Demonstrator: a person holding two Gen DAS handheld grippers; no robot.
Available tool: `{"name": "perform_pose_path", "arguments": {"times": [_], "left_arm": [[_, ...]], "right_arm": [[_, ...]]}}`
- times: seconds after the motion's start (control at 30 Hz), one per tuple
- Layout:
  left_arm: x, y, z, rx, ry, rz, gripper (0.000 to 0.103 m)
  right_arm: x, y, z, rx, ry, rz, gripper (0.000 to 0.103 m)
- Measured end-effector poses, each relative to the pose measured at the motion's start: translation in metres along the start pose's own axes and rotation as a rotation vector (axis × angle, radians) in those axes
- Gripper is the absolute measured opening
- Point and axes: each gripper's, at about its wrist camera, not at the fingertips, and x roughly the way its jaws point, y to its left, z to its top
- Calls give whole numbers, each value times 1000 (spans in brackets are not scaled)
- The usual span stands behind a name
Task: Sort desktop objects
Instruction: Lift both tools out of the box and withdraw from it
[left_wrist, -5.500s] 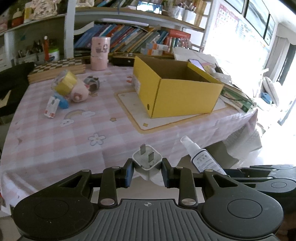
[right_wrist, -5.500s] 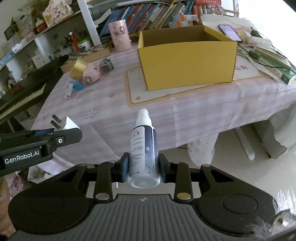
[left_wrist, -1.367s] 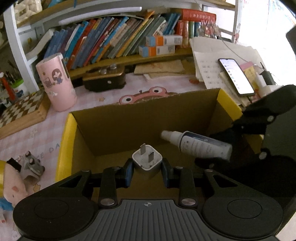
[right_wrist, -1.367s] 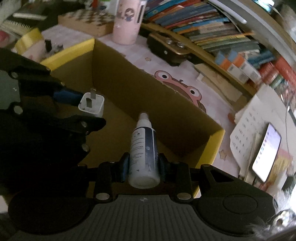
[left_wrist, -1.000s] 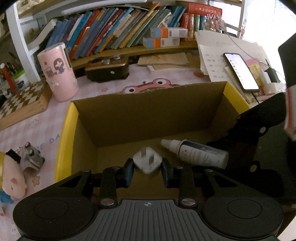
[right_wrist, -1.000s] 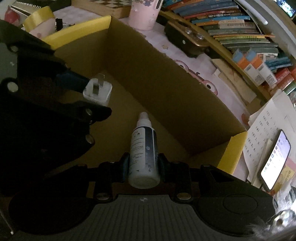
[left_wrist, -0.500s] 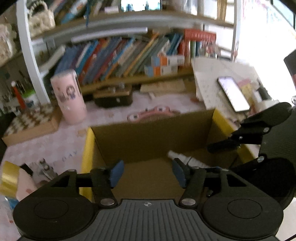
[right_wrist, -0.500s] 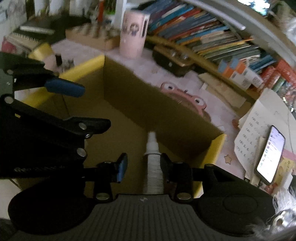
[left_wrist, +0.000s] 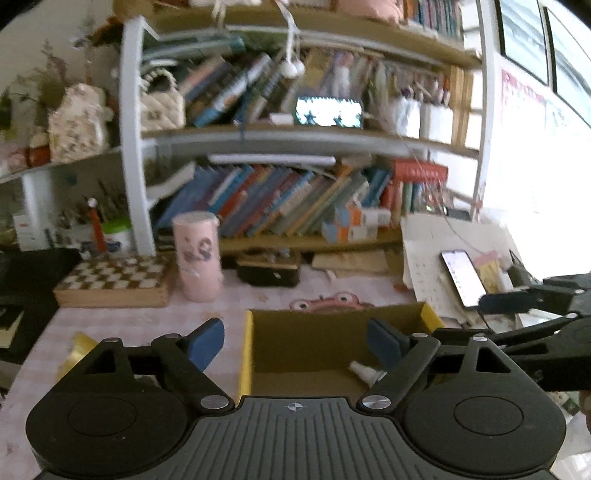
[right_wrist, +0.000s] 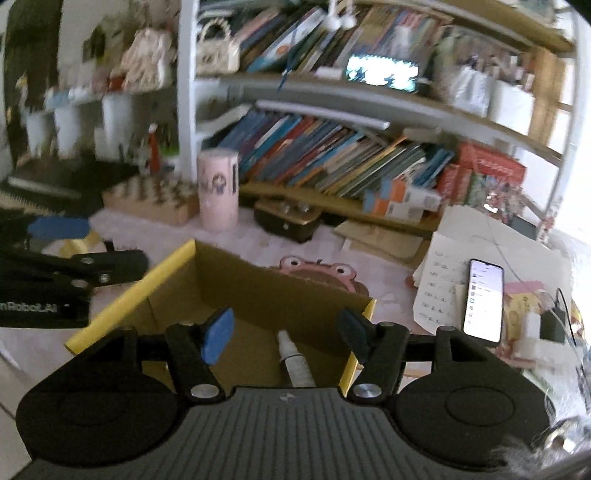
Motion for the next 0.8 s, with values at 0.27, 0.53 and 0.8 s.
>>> {"name": "perform_pose_path", "arguments": {"times": [0.27,0.53,0.8], "left_arm": [[-33,19,-16,-16,-36,44,95],[-52,40,-47,54,8,72,96],[-75,64,-82,49,49,59,96]], "right_arm": [[-37,22,-22,90,-81,-98,71],[-54,67,-56,115,-107,-163,77],[-61,108,-90,189,-60,-237,77]]}}
